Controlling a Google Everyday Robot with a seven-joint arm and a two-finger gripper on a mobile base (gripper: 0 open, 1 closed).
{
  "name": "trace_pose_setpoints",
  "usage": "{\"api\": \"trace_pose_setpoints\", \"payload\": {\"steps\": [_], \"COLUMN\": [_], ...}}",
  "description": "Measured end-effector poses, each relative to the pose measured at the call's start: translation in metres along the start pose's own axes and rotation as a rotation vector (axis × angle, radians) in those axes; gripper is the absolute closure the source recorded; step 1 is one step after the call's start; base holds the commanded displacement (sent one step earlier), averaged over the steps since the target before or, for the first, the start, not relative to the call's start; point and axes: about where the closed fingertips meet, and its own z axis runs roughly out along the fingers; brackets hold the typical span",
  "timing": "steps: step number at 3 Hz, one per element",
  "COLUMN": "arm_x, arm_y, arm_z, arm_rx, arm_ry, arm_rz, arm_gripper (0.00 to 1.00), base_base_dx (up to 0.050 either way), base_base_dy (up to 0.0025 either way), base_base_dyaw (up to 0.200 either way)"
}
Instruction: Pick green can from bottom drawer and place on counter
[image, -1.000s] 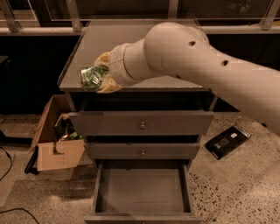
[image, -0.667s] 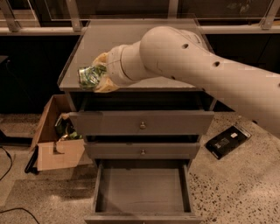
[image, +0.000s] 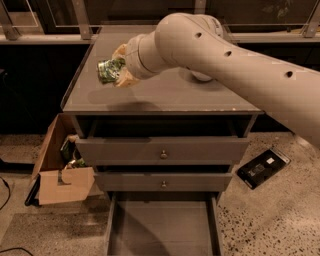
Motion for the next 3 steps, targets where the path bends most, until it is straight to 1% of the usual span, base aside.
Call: {"api": "trace_pose_setpoints", "payload": {"steps": [1,2,3], "arm_x": [0.0,0.031,0.032], "arm_y": [0.0,-0.01,-0.01], "arm_z": [0.0,0.024,0.024], "arm_rx": [0.0,-0.016,-0.016], "arm_ry": [0.0,0.055,0.057], "arm_rz": [0.0,0.009,0.008], "arm_gripper": [1.0,1.0,1.0], "base_base_dx": [0.0,0.0,0.0], "base_base_dy": [0.0,0.0,0.0], "base_base_dyaw": [0.0,0.0,0.0]}}
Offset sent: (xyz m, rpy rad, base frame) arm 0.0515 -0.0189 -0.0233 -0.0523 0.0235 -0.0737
